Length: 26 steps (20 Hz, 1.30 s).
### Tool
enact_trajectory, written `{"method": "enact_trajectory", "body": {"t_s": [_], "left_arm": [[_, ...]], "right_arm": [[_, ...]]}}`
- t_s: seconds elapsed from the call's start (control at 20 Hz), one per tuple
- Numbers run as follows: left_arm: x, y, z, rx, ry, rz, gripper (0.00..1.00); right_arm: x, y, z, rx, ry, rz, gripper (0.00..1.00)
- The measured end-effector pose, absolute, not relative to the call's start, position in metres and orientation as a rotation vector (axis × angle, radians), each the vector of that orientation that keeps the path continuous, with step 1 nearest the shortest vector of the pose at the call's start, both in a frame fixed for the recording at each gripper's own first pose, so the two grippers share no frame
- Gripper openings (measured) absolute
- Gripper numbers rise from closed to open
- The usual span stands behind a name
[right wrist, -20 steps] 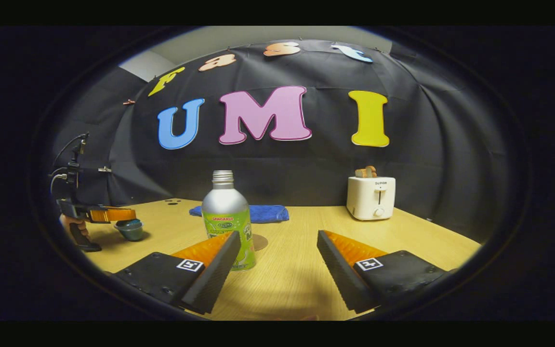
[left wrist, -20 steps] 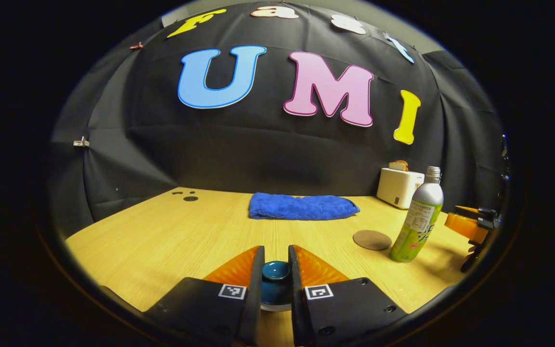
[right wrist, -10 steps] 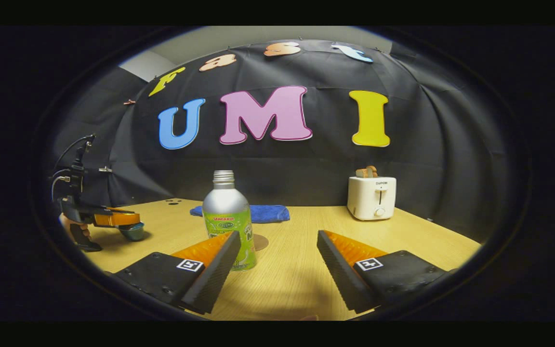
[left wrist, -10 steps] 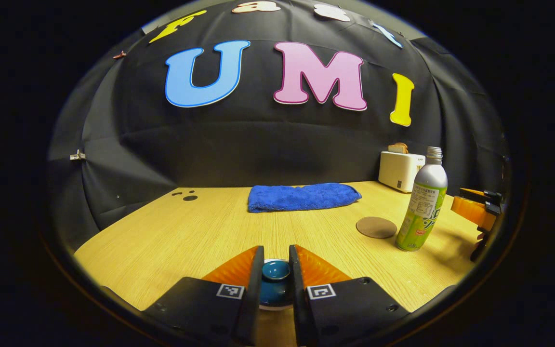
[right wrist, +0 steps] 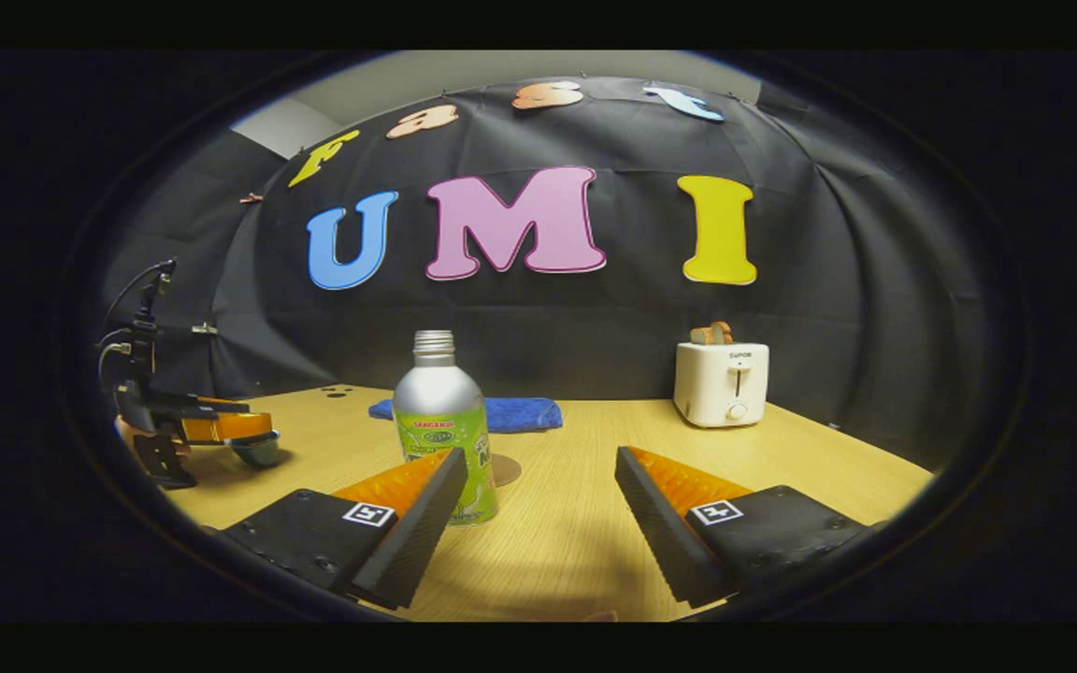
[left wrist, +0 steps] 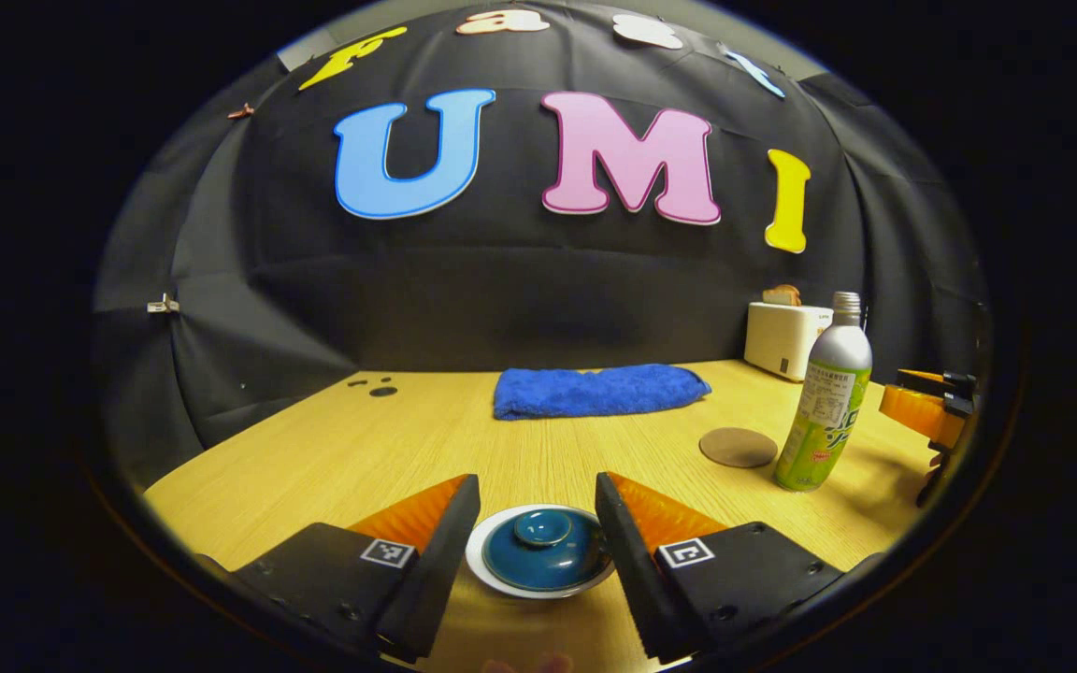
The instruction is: Open the teacup lid with one hand, grasp the water bottle and pour water into the teacup with the other hand; after pouring, place the water bottle on the coaster and then close the teacup lid.
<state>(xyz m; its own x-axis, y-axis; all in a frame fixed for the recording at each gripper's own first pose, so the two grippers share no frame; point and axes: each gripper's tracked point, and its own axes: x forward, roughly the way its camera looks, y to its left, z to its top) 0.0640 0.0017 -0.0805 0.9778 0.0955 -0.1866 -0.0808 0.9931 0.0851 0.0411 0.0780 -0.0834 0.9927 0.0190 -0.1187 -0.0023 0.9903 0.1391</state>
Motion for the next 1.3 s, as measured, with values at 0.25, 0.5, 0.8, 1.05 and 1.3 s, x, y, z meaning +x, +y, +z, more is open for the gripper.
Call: {"method": "enact_trajectory", "body": {"t_s": [0.25, 0.5, 0.8, 1.05, 1.3], "left_arm": [[0.056, 0.004, -0.066, 0.071, 0.079, 0.117, 0.93], [0.055, 0.003, -0.066, 0.073, 0.080, 0.117, 0.93], [0.055, 0.005, -0.066, 0.073, 0.080, 0.130, 0.94], [0.055, 0.004, -0.066, 0.074, 0.081, 0.130, 0.94], [0.055, 0.004, -0.066, 0.073, 0.081, 0.131, 0.94]], "right_arm": [[0.041, 0.078, -0.083, 0.139, 0.120, 0.011, 0.98], [0.041, 0.077, -0.084, 0.138, 0.122, 0.005, 0.98], [0.042, 0.075, -0.084, 0.137, 0.121, -0.007, 0.98], [0.041, 0.075, -0.083, 0.136, 0.121, -0.007, 0.98], [0.040, 0.079, -0.083, 0.138, 0.120, 0.006, 0.98]]}}
